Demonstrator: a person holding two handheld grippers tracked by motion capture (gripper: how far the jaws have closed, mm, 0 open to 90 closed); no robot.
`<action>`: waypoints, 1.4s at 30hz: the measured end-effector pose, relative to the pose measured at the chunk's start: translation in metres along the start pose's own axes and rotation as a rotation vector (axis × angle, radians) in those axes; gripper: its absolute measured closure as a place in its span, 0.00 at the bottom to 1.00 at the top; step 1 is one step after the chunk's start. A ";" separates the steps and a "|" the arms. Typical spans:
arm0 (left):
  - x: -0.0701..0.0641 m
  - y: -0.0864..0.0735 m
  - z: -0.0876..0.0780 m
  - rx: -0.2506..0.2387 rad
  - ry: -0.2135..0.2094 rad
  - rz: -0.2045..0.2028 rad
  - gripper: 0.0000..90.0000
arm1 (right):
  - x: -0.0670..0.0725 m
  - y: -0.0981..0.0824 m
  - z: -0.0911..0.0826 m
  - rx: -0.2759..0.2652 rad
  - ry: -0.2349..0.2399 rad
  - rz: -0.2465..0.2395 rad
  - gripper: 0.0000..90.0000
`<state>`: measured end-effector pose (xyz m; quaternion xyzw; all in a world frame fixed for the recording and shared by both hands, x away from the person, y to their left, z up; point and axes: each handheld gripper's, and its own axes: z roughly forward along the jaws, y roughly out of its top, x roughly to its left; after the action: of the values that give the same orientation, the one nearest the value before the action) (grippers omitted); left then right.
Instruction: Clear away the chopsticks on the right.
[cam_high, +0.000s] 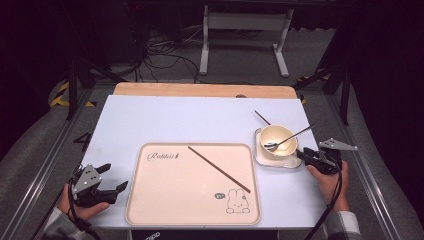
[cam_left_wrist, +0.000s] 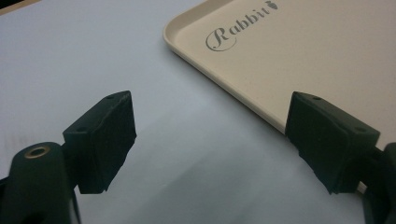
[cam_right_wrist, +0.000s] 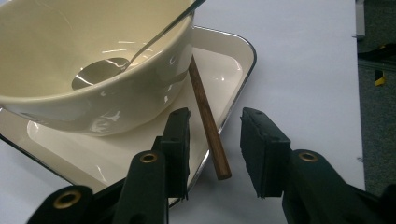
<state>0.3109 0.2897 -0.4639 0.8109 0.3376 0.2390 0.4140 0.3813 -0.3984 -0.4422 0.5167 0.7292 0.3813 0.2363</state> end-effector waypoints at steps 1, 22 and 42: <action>0.000 0.000 0.000 0.000 0.000 -0.002 0.19 | 0.000 0.000 0.001 0.003 -0.001 -0.002 0.71; 0.001 0.000 -0.001 -0.002 -0.004 0.005 0.19 | -0.002 -0.003 0.009 0.045 0.024 0.037 0.83; 0.000 0.000 -0.001 -0.004 -0.004 0.004 0.19 | -0.004 -0.004 0.000 0.014 0.047 0.053 0.93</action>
<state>0.3099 0.2904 -0.4633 0.8113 0.3344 0.2390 0.4159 0.3802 -0.4030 -0.4459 0.5285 0.7232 0.3944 0.2052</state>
